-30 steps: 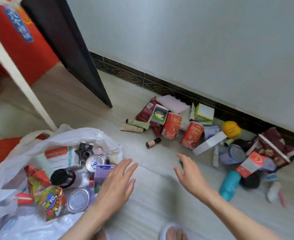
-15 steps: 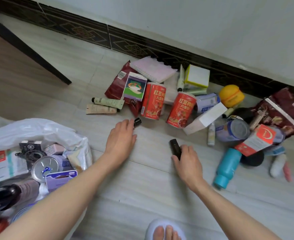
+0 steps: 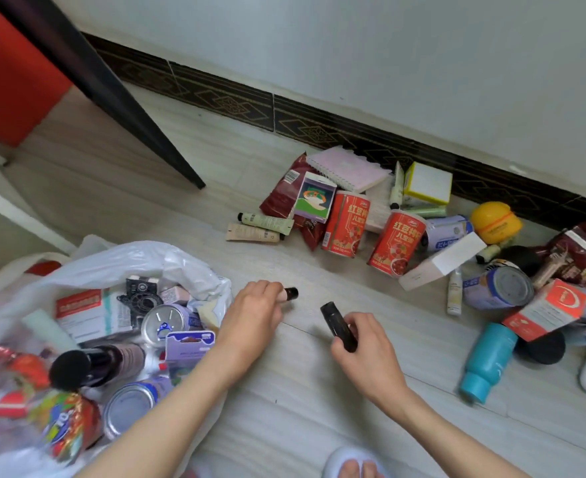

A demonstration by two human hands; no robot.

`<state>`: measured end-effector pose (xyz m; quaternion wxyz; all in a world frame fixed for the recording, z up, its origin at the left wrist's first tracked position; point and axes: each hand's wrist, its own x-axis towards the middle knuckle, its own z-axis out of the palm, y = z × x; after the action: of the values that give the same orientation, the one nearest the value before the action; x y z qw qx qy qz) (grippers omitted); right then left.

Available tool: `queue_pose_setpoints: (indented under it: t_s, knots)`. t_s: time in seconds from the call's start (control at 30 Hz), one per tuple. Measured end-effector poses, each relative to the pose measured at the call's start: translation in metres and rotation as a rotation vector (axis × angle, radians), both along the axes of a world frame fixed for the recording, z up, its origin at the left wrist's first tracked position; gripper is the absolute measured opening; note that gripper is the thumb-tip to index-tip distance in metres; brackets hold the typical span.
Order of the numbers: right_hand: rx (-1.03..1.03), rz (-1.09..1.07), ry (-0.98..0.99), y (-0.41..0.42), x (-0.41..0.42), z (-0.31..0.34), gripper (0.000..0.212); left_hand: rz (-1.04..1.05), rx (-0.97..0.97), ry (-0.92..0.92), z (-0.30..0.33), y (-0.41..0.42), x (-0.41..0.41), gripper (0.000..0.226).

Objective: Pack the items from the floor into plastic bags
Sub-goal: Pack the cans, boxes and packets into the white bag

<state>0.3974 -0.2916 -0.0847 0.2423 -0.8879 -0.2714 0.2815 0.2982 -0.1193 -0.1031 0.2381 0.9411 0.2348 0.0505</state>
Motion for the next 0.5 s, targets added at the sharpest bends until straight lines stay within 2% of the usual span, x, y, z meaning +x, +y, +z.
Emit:
queue_pose_setpoints:
  t_s: [0.03,0.13,0.27,0.43,0.5]
  knots:
    - [0.02,0.025,0.013,0.009,-0.004,0.005,0.017,0.027,0.007,-0.02,0.01,0.007,-0.009,0.025]
    - [0.088,0.097,0.016,0.044,-0.018,0.024,0.022,0.129,0.012,-0.088,0.047,0.033,-0.035,0.012]
    - [0.171,0.243,0.025,0.092,-0.049,0.056,0.026,0.313,0.014,-0.089,0.084,0.065,-0.088,0.021]
    - [0.142,0.562,0.047,0.127,-0.103,0.07,0.037,0.473,-0.044,0.043,0.09,0.093,-0.155,0.02]
    - [0.115,0.715,-0.024,0.137,-0.118,0.066,0.04,0.486,-0.056,0.118,0.085,0.102,-0.167,0.02]
